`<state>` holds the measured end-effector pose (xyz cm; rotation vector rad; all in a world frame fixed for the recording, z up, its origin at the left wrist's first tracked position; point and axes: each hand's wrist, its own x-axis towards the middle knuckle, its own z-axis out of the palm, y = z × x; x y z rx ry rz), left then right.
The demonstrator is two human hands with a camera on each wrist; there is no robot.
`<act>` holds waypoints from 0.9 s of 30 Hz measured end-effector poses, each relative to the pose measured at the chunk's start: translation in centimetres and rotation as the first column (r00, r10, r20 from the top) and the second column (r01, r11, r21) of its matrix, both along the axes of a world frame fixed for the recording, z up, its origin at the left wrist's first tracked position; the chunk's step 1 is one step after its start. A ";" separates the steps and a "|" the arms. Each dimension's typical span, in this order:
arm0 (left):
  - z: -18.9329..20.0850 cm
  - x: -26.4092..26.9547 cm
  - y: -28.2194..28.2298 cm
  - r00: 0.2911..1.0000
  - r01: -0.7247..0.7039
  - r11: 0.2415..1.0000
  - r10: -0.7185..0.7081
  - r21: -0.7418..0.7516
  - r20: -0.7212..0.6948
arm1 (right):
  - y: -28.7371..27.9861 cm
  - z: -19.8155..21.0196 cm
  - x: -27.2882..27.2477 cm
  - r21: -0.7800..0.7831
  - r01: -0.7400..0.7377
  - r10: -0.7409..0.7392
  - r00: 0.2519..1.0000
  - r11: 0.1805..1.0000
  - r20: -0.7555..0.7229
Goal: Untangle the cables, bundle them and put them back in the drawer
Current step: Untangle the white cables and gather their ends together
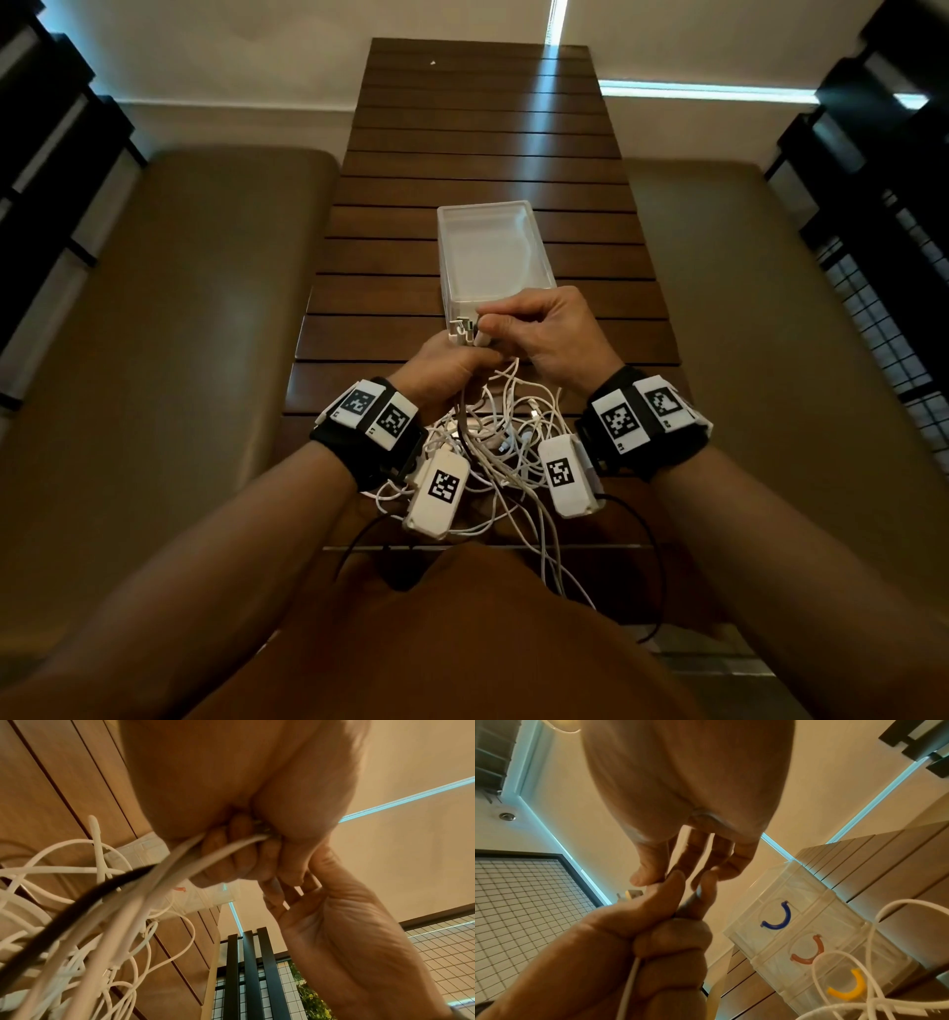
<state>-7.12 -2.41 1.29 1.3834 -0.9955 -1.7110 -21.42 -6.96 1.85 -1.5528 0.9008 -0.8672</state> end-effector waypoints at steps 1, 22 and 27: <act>-0.1 -0.1 -0.1 1.000 -0.016 1.000 0.016 0.007 0.001 | 0.1 0.0 0.1 -0.014 0.006 -0.006 1.000 1.000 -0.008; -0.6 0.6 -0.5 0.972 -0.143 0.988 0.151 0.058 -0.179 | 1.2 -0.9 0.1 0.129 -0.204 0.224 0.961 0.970 -0.161; -0.7 1.1 -0.4 0.944 -0.147 0.989 0.139 -0.006 -0.298 | 1.7 -2.6 -0.6 0.413 -0.212 0.243 0.970 0.886 -0.025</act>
